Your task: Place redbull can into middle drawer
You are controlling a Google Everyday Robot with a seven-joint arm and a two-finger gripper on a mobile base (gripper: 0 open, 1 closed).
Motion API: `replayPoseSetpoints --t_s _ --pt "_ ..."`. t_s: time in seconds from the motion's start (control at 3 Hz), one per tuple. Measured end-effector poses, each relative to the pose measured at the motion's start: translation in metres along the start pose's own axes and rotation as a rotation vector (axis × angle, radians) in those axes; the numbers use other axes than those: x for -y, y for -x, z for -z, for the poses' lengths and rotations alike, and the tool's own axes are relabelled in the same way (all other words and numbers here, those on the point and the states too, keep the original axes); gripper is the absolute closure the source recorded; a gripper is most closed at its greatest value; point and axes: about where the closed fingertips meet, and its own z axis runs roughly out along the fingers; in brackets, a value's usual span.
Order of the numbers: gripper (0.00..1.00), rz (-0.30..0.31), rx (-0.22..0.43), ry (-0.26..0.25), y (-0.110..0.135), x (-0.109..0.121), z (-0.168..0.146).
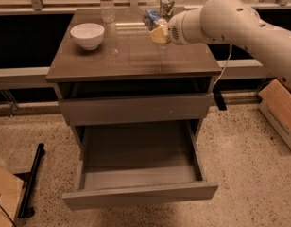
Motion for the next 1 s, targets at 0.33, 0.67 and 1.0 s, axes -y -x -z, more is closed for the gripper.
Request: replayPoseSetpoints --t_s 0.33,0.67,1.0 --pt "1.00 0.025 -0.060 0.064 0.000 -0.053 0.027" --pt "1.00 0.026 -0.094 0.137 -0.017 -0.112 0.065" --pt "1.00 0.014 -0.107 0.226 -0.054 -0.171 0.099"
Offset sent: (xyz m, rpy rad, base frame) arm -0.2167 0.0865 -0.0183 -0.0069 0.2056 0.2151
